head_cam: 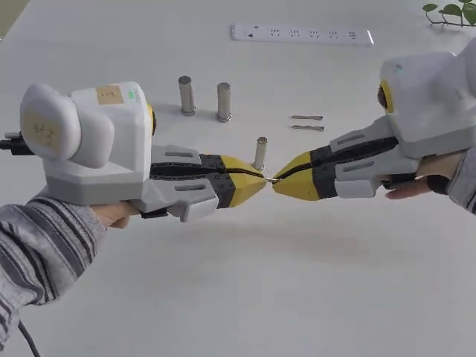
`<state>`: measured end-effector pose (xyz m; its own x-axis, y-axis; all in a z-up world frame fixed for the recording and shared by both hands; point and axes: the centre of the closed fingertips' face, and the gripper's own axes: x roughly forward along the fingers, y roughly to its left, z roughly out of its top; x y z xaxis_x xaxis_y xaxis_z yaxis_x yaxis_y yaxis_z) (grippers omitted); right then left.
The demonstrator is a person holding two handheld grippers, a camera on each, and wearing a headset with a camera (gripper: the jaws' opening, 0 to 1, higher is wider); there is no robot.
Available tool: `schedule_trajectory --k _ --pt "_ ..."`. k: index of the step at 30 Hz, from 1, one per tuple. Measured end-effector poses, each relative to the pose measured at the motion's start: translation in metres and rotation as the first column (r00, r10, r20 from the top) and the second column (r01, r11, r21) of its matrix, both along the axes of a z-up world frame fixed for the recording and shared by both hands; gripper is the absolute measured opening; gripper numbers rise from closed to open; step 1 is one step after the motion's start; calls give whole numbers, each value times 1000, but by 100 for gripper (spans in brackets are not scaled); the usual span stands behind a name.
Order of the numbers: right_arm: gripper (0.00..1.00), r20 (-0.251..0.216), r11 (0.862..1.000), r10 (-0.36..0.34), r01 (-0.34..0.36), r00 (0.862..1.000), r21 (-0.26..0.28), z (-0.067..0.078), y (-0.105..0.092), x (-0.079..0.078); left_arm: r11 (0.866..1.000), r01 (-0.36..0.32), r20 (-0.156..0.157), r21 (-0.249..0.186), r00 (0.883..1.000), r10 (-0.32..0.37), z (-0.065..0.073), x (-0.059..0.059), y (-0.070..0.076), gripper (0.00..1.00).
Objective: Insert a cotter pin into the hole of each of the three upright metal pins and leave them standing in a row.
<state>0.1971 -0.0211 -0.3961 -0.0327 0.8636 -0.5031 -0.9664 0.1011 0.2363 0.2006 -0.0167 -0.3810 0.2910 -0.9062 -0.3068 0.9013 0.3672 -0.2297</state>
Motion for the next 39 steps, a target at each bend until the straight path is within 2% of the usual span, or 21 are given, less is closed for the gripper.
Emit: schedule_trajectory --k 6,8,10,14,15,17,19,22,25,27,29,32,33,34,35,36,39 --pt "0 88 996 49 -43 995 -73 -2 0 0 1000 -8 15 18 1000 8 -4 1 0 0" --pt "0 134 994 72 -59 988 -93 -2 0 0 1000 -13 25 29 1000 12 -5 2 0 0" --pt "0 136 993 82 -69 987 -98 -1 1 -3 999 -23 34 44 999 21 -8 4 1 0" --pt "0 160 991 90 -72 983 -113 -2 0 -2 998 -42 41 45 998 40 -9 7 2 1" --pt "0 170 991 90 -71 981 -117 -2 -1 -1 996 -58 57 65 997 55 -11 10 4 1" --pt "0 186 990 77 -53 980 -130 -2 -5 4 994 -67 67 86 996 61 -15 11 4 3" --pt "0 194 989 66 -39 979 -140 -2 -8 8 993 -80 73 83 995 74 -16 12 4 5" --pt "0 210 987 43 -10 977 -158 -5 -18 20 987 -127 83 98 989 119 -21 18 6 6" --pt "0 227 985 27 13 974 -172 -6 -23 28 974 -193 114 118 977 180 -25 26 9 6" --pt "0 238 983 19 26 971 -183 -8 -26 33 967 -221 150 128 968 201 -26 31 10 7" --pt "0 247 981 9 39 969 -190 -10 -29 39 958 -257 145 124 960 239 -29 36 10 7" --pt "0 259 977 1 54 966 -206 -14 -32 47 938 -318 170 136 940 294 -33 47 13 9" --pt "0 263 976 -1 58 965 -210 -16 -32 49 936 -325 164 137 939 302 -35 49 12 9" --pt "0 269 975 -3 62 963 -213 -17 -33 51 926 -351 164 136 930 329 -37 54 13 10" --pt "0 273 973 -2 64 962 -222 -19 -33 54 924 -356 169 139 928 332 -38 55 13 11" --pt "0 281 971 -1 68 960 -229 -21 -34 57 915 -377 170 144 920 352 -41 59 13 12" --pt "0 283 968 -6 76 959 -238 -26 -36 63 903 -401 173 154 911 375 -48 66 12 14"
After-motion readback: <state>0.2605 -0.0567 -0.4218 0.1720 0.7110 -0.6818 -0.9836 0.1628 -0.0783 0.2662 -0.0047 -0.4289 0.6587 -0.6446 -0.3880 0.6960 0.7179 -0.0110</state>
